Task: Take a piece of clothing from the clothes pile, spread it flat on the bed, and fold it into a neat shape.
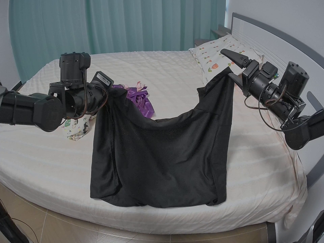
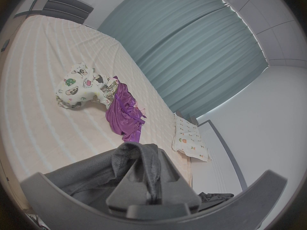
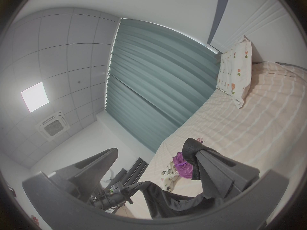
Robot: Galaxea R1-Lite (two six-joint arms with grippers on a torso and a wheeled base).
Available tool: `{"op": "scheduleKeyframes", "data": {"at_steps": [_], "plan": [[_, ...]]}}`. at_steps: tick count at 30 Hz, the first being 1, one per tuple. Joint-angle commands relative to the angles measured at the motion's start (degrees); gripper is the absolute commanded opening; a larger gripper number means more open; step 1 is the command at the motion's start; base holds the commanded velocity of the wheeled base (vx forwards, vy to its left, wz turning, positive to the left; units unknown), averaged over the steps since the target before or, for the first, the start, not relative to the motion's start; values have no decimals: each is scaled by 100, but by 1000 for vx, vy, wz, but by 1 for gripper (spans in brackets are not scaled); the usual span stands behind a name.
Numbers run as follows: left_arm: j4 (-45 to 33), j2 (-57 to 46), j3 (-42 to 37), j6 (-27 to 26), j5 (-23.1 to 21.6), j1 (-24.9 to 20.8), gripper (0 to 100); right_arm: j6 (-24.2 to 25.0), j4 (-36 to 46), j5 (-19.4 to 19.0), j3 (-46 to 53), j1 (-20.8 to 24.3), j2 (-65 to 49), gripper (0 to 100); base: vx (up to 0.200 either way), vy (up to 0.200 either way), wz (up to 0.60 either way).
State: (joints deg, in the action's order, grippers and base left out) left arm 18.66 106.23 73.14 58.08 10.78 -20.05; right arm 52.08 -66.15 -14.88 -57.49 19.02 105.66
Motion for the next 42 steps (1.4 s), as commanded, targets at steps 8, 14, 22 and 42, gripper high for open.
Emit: {"op": "scheduleKeyframes", "data": {"at_steps": [8, 14, 22, 42], "plan": [[-21, 1093, 420, 46, -32, 10, 0, -31, 67, 179, -465, -74, 1150, 100, 200, 0, 0], [-12, 1357, 473, 46, -41, 10, 0, -22, 76, 249, -649, -74, 1423, 100, 0, 0, 0], [-3, 1664, 701, 72, -120, 28, 100, -31, 102, 548, -711, -118, 1889, 100, 0, 0, 0], [138, 1770, 332, 90, 21, 432, 100, -761, 1825, 1075, -852, -1032, 2504, 100, 0, 0, 0]]}}
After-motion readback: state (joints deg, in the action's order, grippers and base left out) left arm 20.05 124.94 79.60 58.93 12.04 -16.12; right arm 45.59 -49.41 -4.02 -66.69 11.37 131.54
